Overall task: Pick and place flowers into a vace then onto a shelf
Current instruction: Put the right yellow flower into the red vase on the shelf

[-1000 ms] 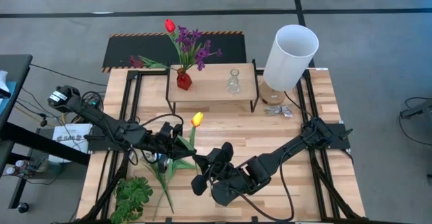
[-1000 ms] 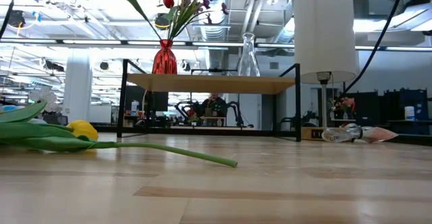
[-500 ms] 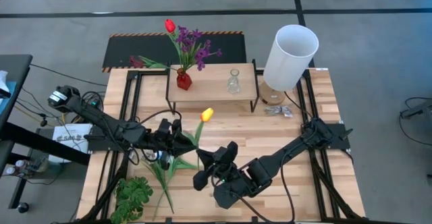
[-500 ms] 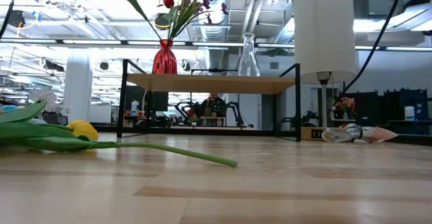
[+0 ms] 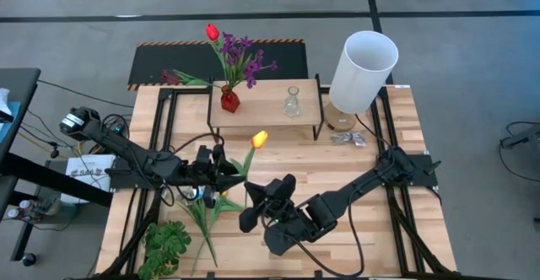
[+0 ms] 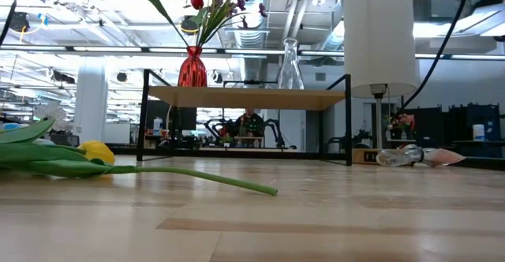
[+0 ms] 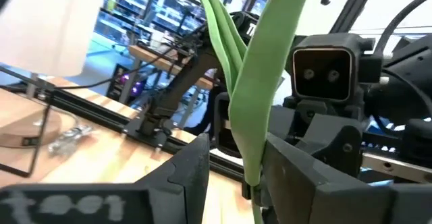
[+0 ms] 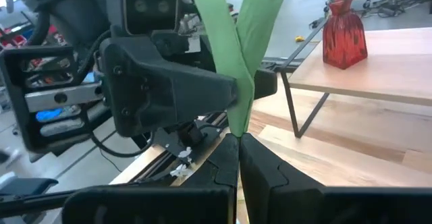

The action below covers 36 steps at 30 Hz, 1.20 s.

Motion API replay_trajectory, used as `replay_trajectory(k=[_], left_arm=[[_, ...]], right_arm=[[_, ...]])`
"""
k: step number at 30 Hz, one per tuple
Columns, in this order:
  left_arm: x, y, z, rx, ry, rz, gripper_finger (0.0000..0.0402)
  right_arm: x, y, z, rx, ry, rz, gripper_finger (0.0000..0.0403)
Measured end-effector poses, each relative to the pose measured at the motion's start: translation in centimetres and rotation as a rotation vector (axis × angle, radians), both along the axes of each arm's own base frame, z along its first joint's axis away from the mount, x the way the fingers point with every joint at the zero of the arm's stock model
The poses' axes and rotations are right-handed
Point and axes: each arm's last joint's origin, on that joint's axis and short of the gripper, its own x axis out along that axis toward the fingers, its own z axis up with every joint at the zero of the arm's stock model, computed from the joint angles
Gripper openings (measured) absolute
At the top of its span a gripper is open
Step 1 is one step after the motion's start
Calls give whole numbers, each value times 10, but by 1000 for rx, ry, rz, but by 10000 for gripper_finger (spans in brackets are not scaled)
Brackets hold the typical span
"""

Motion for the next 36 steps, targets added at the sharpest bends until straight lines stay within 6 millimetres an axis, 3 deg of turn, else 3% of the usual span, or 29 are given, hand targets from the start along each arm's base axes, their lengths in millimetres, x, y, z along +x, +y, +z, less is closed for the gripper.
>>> replay_trajectory(k=[19,36], left_arm=[[0,2,-1,31,12,65,115],[0,1,-3,18,31,48,12]], right_arm=[[5,-11,0,-1,0,-26,0],[6,-11,0,1,3,-24,10]])
